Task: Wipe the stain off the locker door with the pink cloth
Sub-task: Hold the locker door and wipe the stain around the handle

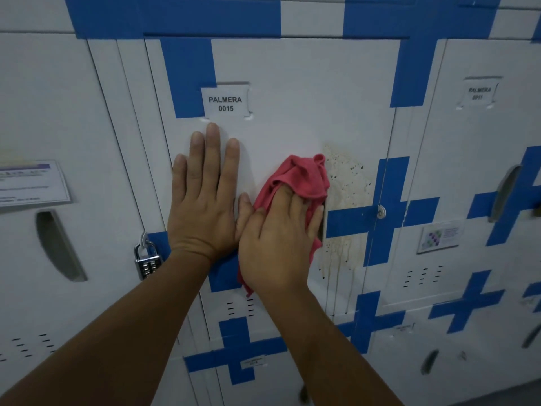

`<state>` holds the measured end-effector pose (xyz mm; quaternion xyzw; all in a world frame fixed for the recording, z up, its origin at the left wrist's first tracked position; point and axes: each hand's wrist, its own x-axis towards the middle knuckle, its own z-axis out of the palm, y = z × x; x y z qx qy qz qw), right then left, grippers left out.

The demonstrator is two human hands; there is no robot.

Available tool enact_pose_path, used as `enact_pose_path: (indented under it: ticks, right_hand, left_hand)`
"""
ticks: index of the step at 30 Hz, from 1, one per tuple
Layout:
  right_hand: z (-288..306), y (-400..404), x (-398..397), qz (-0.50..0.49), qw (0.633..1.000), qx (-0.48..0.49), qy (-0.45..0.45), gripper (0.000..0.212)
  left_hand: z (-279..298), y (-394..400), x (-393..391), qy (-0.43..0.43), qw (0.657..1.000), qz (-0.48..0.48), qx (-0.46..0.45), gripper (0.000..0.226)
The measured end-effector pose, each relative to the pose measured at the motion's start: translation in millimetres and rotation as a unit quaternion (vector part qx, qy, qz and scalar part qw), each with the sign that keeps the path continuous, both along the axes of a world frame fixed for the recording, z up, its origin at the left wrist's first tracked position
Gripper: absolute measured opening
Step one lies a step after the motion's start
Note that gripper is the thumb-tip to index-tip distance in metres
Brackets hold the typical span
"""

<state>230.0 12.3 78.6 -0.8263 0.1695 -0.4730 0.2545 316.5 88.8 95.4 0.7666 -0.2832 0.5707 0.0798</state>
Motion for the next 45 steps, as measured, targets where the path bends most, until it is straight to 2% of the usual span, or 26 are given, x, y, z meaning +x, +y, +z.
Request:
enact_pose_path:
  ticks: [4, 7, 9, 13, 19, 22, 25, 28, 30, 33, 37, 39, 43, 45]
  right_hand:
    - [-24, -1, -2, -0.001, 1.000, -0.017, -0.009, 0.066]
    - [-66, -1, 1, 0.021, 0.999, -0.025, -0.012, 0.048]
    - [-83, -2, 6, 0.019, 1.000, 0.008, -0.021, 0.038]
    - [-65, -2, -2, 0.073, 0.997, -0.014, -0.005, 0.054]
    - [6, -9, -1, 0.044, 0.999, 0.005, -0.033, 0.071]
    - [-11, -15, -2, 0.008, 0.997, -0.077, 0.007, 0.063]
    - [-62, -22, -2, 0.000, 0.984, -0.173, 0.033, 0.052]
    - [-93, -26, 0, -0.005, 0.985, -0.171, 0.036, 0.044]
    - [-93, -26, 0, -0.003, 0.981, -0.186, 0.049, 0.048]
    - [-70, -26, -1, -0.014, 0.977, -0.211, 0.023, 0.052]
    - [-16, -19, 0, -0.041, 0.985, -0.162, 0.030, 0.065]
    - [-11, -21, 1, -0.038, 0.987, -0.156, 0.031, 0.065]
    - [-60, -30, -2, -0.028, 0.974, -0.226, 0.016, 0.050]
    - [-85, -31, -4, -0.017, 0.974, -0.215, 0.072, 0.052]
  left_hand:
    - [-1, 0, 0, -0.003, 1.000, 0.001, 0.000, 0.075]
    - [-1, 0, -1, -0.001, 1.000, 0.000, -0.001, 0.076]
    - [-1, 1, -1, -0.001, 1.000, 0.001, 0.001, 0.075]
    - [0, 1, -1, -0.007, 1.000, 0.001, 0.001, 0.076]
    - [0, 0, -2, 0.006, 1.000, 0.007, 0.005, 0.073]
    - [0, 1, -2, 0.006, 1.000, 0.012, 0.006, 0.074]
    - [1, 1, -2, 0.002, 1.000, 0.012, 0.010, 0.076]
    - [1, 1, -2, -0.001, 1.000, 0.018, 0.011, 0.076]
    - [2, 0, -2, -0.006, 1.000, 0.021, 0.011, 0.076]
    - [1, -1, -1, -0.011, 1.000, 0.020, 0.010, 0.076]
    - [0, -1, -1, -0.016, 1.000, 0.017, 0.006, 0.075]
    - [0, -2, -1, -0.015, 1.000, 0.015, 0.006, 0.075]
    - [0, -1, -1, -0.019, 1.000, 0.022, 0.007, 0.076]
    - [1, -1, -1, -0.019, 0.999, 0.027, 0.011, 0.076]
